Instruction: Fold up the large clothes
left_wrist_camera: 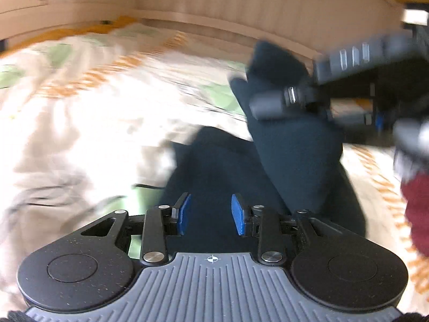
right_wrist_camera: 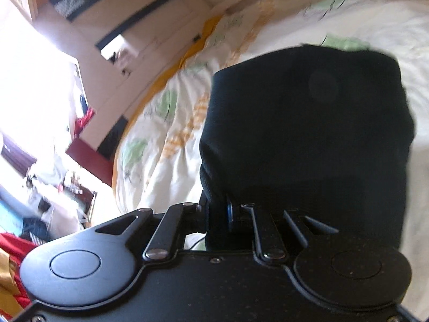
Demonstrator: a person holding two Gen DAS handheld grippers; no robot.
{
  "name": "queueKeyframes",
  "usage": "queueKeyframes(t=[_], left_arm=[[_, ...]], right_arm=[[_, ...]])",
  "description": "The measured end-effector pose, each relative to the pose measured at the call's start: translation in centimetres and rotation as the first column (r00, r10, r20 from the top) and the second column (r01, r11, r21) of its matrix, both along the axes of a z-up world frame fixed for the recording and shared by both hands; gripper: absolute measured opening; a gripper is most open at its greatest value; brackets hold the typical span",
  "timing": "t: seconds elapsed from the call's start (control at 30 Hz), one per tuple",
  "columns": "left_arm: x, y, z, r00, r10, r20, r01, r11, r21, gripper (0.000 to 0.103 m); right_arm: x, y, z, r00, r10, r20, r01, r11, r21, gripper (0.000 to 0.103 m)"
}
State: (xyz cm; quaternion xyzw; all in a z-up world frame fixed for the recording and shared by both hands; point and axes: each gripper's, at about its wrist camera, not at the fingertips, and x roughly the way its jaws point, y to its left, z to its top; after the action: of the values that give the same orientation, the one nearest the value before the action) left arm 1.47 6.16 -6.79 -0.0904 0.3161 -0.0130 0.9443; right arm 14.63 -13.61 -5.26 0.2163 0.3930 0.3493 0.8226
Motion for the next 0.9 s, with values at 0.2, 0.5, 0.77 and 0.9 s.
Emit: queueKeyframes(t=[0.2, 0.5, 0.77, 0.9], left_arm=[[-1.3, 3.5, 1.1, 0.989, 0.143, 0.038, -0.143, 0.990, 0.002, 0.032], [-2.1, 3.6, 3.1, 0.981, 0.163, 0.107, -0.162, 0.987, -0.012, 0.032], [-0.7, 1.4, 5.2, 0.976, 0.076, 0.205, -0.082, 0.996, 0.020, 0.032], [1.7, -0.8, 4.0, 0.988, -0.032, 0.152, 0.027, 0.999, 0.035, 0.033]], right_arm=[[1.1, 4.3, -4.3, 0.997, 0.042, -0.062, -0.045, 0.998, -0.047, 0.023], [-0.3, 5.6, -5.0, 0.992, 0.122, 0.029, -0.123, 0.992, 0.025, 0.074], [-2.6, -0.5, -0.7, 0.987, -0.011, 0.159, -0.007, 0.993, 0.115, 0.078], [-2.6, -3.5, 0.4, 0.963, -0.145, 0.228, 0.138, 0.989, 0.048, 0.079]])
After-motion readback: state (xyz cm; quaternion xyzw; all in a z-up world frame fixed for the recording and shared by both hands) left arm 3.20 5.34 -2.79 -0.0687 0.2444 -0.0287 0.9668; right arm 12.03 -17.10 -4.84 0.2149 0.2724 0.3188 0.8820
